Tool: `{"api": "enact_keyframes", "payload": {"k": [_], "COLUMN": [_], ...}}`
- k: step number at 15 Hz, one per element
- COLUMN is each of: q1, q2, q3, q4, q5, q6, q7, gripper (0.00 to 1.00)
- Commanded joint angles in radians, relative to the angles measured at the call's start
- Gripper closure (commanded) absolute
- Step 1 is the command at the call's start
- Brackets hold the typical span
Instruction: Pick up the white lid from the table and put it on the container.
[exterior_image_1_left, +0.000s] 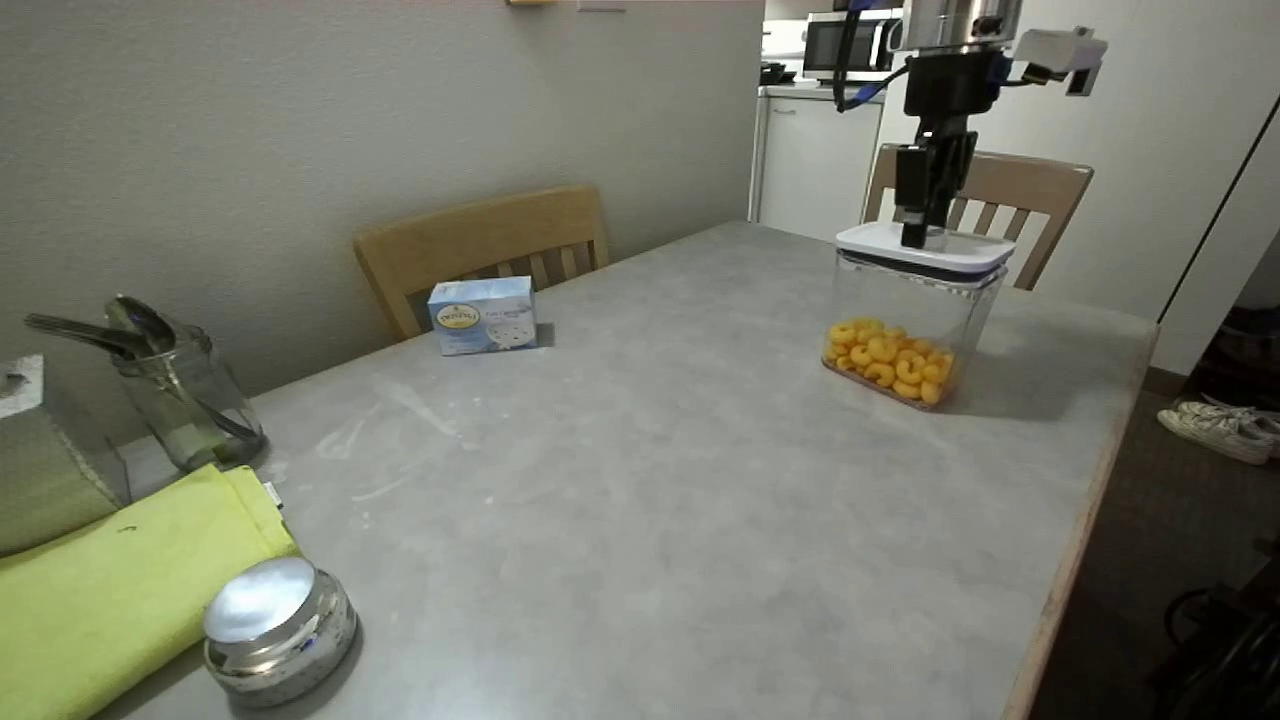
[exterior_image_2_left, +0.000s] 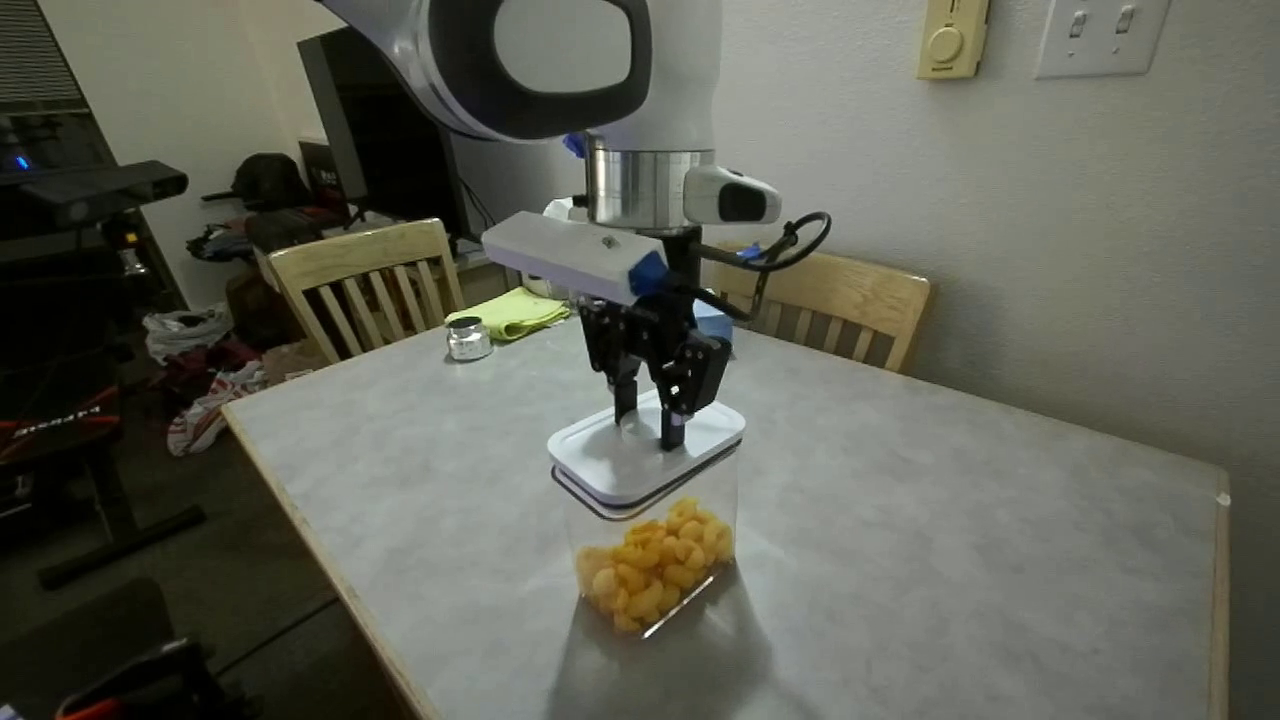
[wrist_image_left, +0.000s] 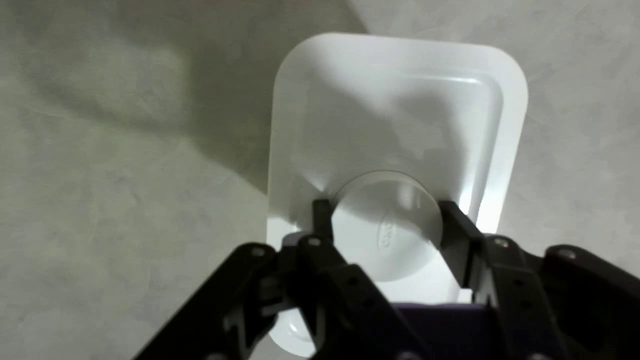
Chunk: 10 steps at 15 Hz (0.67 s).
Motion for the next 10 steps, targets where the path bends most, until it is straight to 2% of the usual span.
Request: {"api": "enact_keyframes", "payload": {"k": [1,10], "q1": [0.003,-0.005], "q2": [-0.008,0.043], "q3": [0.008,0.011], "q4": [-0.011,-0.018], "q5": [0.009,0.015], "q6": [0.062,0.116], "q7": [-0.025,-0.027], "gripper": [0.71,0.71]}}
